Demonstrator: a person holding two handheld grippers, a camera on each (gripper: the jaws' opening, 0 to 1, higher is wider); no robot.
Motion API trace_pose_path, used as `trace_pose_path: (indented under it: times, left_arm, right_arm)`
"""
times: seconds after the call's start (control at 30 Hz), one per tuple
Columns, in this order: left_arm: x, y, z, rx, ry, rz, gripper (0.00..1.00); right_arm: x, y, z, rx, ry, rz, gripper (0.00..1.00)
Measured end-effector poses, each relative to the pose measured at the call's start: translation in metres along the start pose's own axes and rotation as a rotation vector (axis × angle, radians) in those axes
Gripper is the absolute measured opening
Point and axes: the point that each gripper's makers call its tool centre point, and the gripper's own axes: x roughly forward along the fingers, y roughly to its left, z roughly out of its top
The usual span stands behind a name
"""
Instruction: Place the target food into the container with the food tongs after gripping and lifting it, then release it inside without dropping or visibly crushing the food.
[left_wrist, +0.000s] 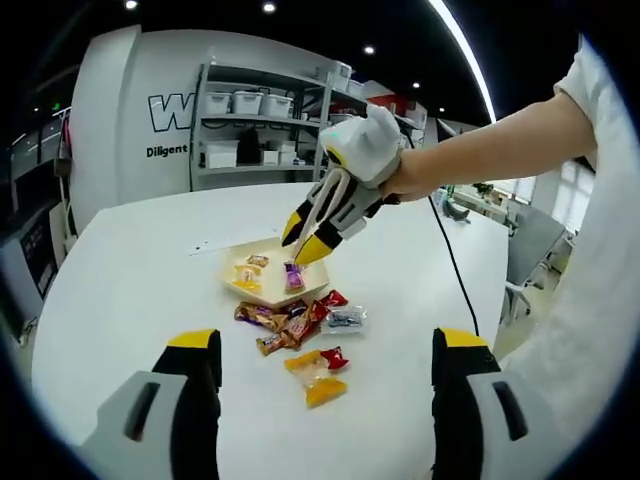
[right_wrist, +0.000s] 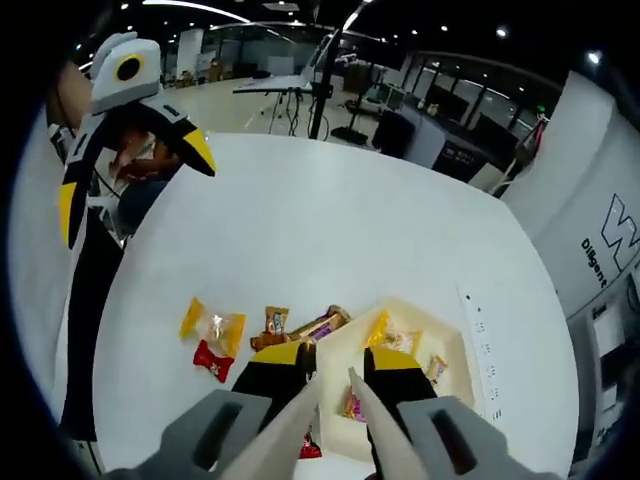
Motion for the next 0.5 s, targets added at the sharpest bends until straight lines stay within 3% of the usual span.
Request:
trace_pose_path:
  times: [0.5]
  left_arm:
    - [-0.004, -0.002, -0.003, -0.001, 0.001, 0.006, 0.84]
  right_arm:
    - [0.024, 0.063, -0.008, -0.02, 0.018, 0.121, 0.18]
